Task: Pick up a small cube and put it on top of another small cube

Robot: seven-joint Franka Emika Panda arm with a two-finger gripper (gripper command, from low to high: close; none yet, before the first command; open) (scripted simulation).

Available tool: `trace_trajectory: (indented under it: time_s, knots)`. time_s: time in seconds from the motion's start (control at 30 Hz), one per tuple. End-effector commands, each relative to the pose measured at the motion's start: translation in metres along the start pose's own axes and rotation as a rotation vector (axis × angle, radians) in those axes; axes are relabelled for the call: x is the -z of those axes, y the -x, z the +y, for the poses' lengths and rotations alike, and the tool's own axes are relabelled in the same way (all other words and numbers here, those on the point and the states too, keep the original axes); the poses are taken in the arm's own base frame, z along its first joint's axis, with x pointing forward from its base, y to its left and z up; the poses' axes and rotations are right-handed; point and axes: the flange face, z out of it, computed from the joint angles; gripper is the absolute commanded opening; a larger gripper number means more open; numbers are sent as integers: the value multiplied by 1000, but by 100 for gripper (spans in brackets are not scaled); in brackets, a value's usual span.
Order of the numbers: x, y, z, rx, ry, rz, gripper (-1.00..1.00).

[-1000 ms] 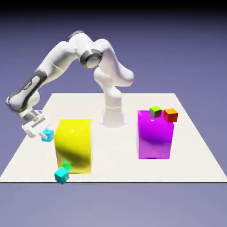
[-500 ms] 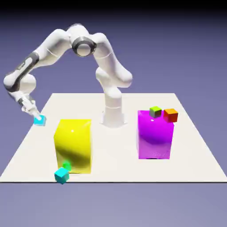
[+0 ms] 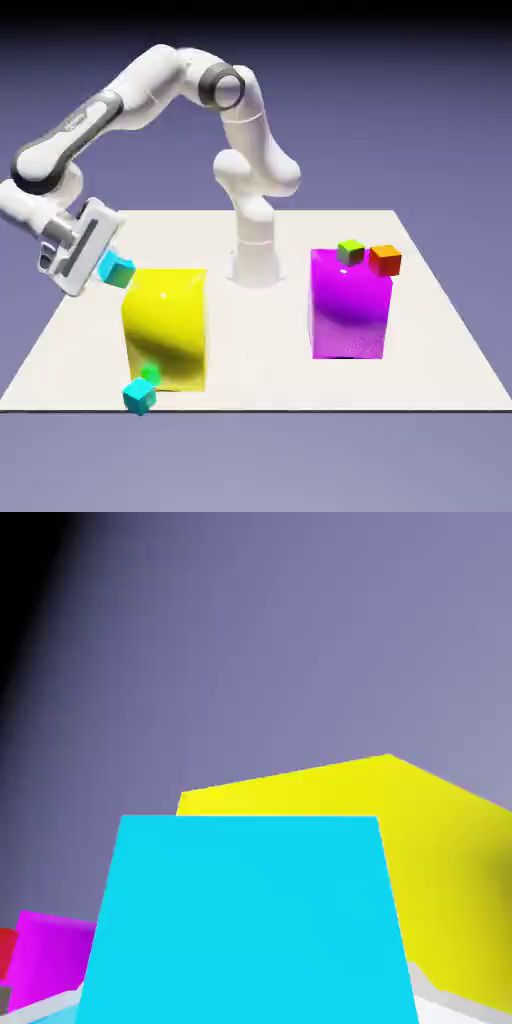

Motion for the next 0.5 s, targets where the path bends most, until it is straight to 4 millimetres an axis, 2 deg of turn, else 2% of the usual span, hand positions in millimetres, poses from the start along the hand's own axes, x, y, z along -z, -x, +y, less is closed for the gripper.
trace_trajectory:
  time_s: [0.0,0.13,0.23,0.33,0.47]
  knots:
    - [-14,-11,-11,23,45,-44,-100]
    - [-78,-48,-58,123,221,-217,-100]
    - [-130,-68,-94,207,353,-336,-100]
    - [-163,-93,-90,124,567,-407,-100]
    - [-178,-122,-62,-60,855,-412,-100]
